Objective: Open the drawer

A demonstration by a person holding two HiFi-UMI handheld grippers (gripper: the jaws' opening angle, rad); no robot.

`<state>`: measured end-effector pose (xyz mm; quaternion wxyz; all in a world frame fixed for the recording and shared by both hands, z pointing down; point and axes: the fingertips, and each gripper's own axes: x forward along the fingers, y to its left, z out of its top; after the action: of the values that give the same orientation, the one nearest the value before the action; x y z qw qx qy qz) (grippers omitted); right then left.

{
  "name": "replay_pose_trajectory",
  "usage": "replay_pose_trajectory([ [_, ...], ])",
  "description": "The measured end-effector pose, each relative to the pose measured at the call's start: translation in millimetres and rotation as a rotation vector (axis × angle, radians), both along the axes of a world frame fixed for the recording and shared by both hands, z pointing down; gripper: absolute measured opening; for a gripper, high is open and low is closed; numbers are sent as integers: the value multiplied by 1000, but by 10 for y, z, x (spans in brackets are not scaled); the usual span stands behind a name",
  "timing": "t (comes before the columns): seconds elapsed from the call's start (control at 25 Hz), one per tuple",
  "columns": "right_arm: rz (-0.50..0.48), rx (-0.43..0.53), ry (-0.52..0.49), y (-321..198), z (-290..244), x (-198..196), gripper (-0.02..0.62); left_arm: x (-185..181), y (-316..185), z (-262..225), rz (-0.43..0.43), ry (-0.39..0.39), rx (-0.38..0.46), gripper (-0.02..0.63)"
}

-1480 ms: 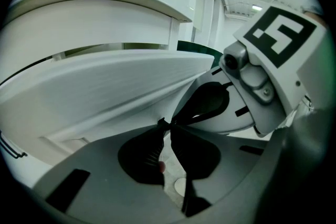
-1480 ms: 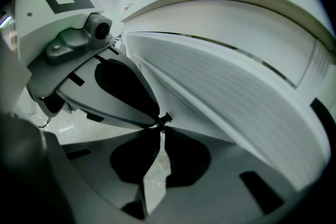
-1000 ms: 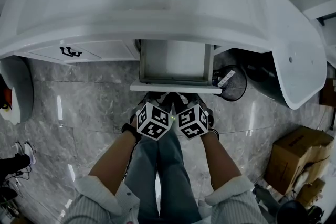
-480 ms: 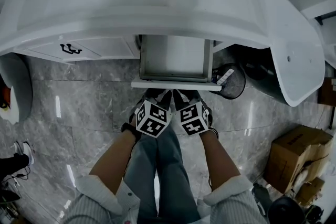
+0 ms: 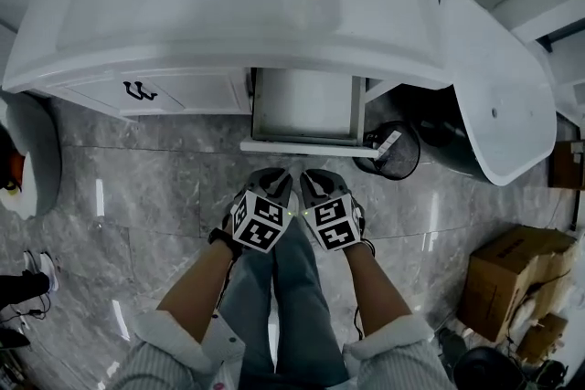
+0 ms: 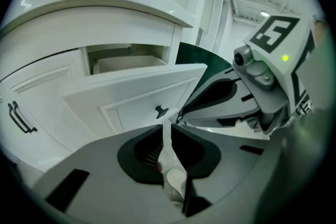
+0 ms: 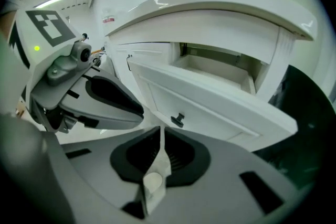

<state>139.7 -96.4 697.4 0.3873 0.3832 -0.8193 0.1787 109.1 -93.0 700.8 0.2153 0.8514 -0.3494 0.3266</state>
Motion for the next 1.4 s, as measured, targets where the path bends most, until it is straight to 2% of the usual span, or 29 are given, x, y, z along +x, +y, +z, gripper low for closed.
replay_pose_trajectory([
  [0.2, 76, 10, -78, 84, -512, -77, 33, -75, 103, -496, -9, 21, 22, 57],
  [0.4, 67, 68, -116, 106, -1135, -247, 25, -199, 83, -1053, -83, 78, 46, 49],
  [0.76, 73, 174, -236, 133, -2286, -491, 17, -438, 38, -2278, -148, 178, 215, 34],
  [0.96, 10, 241, -276, 211, -2855, -558, 12, -426, 132, -2810, -159, 198, 273, 29],
  [1.16, -23, 310, -319, 347, -3417, -469, 11, -390, 249, -3271, -231, 241, 290, 23],
  [1.28, -17, 336, -379, 479, -3709, -393, 11, -359, 369, -3518, -267, 282, 294, 18],
  [1.4, -33, 380, -422, 546, -3977, -300, 9, -245, 485, -3740, -249, 310, 309, 18],
])
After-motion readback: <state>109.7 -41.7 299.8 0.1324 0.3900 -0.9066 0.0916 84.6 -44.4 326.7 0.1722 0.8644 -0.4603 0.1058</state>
